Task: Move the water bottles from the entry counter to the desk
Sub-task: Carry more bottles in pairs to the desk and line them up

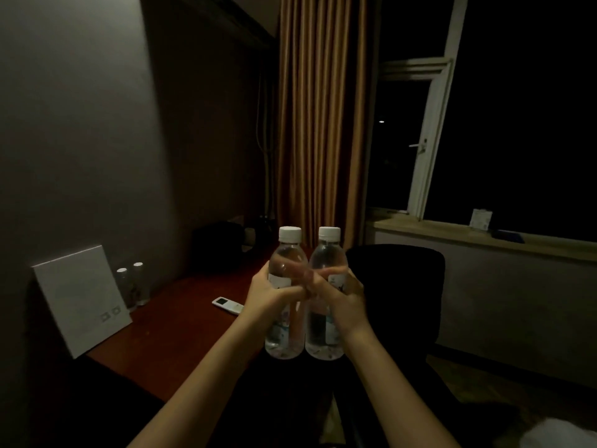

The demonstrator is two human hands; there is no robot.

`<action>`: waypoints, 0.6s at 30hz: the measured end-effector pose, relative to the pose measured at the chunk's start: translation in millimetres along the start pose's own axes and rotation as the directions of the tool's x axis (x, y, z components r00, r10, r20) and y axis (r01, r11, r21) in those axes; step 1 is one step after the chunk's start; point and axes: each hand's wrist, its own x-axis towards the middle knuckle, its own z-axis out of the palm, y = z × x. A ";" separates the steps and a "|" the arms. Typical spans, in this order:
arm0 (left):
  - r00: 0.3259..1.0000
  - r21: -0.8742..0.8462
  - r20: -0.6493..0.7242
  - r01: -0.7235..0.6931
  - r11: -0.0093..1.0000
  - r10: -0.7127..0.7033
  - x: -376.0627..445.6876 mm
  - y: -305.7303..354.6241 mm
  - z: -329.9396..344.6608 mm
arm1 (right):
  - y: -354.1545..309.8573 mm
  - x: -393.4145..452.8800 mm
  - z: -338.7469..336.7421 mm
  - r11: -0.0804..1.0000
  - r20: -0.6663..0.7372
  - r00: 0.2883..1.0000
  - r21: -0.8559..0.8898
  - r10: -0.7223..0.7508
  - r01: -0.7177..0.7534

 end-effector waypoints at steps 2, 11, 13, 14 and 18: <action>0.999 0.001 -0.037 0.002 1.000 -0.002 35.5 -14.6 4.9 | 16.8 42.9 0.4 1.000 0.045 0.999 0.016 0.014 -0.015; 0.964 0.084 -0.265 0.036 0.996 -0.013 170.3 -68.2 -12.9 | 84.6 193.3 33.9 0.979 0.270 0.954 0.121 0.129 -0.166; 0.948 0.116 -0.318 0.045 0.992 -0.006 190.5 -80.1 -24.4 | 101.5 214.9 48.8 0.974 0.308 0.940 0.124 0.147 -0.192; 0.941 0.130 -0.338 0.047 0.990 -0.001 200.8 -85.8 -31.8 | 109.8 225.0 57.5 0.972 0.332 0.931 0.123 0.152 -0.203; 0.920 0.182 -0.390 0.042 0.982 0.032 246.0 -106.3 -67.5 | 141.1 267.8 96.7 0.970 0.408 0.900 0.113 0.153 -0.216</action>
